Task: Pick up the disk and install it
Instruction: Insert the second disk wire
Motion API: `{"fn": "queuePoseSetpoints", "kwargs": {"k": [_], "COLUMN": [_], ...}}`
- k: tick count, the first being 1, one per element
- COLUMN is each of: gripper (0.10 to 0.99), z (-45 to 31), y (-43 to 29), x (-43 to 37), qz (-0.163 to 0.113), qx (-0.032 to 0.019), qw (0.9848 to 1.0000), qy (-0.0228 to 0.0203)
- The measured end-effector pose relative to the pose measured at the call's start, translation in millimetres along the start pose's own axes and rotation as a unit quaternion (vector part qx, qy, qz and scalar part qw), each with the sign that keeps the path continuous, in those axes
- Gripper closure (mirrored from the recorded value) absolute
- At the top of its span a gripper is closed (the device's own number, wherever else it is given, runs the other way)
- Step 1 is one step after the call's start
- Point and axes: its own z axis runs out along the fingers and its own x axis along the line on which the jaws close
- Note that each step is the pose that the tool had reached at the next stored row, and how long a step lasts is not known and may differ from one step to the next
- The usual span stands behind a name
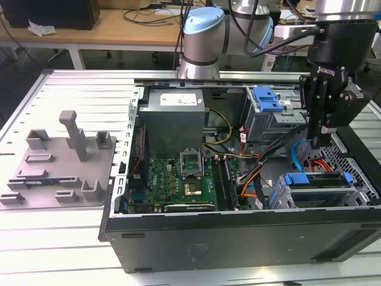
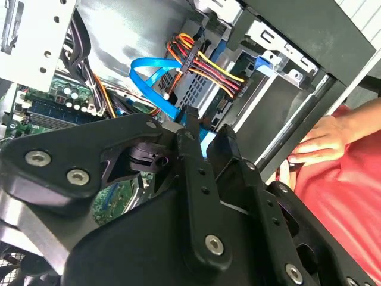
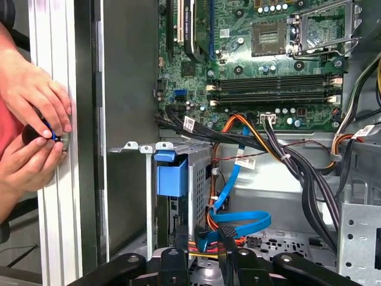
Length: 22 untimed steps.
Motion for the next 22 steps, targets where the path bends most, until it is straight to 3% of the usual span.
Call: {"fn": "queuePoseSetpoints", "kwargs": {"k": [5,6,11,12,17,18,19,20,22], "gripper": [0.765,0.843,0.843,0.922,0.925,0.925,0.925,0.925,0.925], "z": [0.4,0.6,1.6,1.7,1.8,5.1,9.5,16.2,19.7], "y": [0.1,0.1,0.1,0.1,0.1,0.3,0.5,0.7,0.9], "x": [-0.2,-0.3,-0.6,-0.7,-0.7,8.3,19.9,38.0,47.7], "qz": [0.0,0.0,0.001,0.001,0.002,0.003,0.005,0.007,0.01], "qx": [-0.0001,-0.0001,-0.0002,-0.0003,-0.0006,-0.0001,0.0021,0.0054,0.0082], "qw": [1.0,1.0,1.0,1.0,1.0,0.9999,0.9993,0.9979,0.9958], "qy": [0.0008,0.0009,0.001,0.001,0.001,-0.013,-0.0363,-0.0645,-0.0905]}}
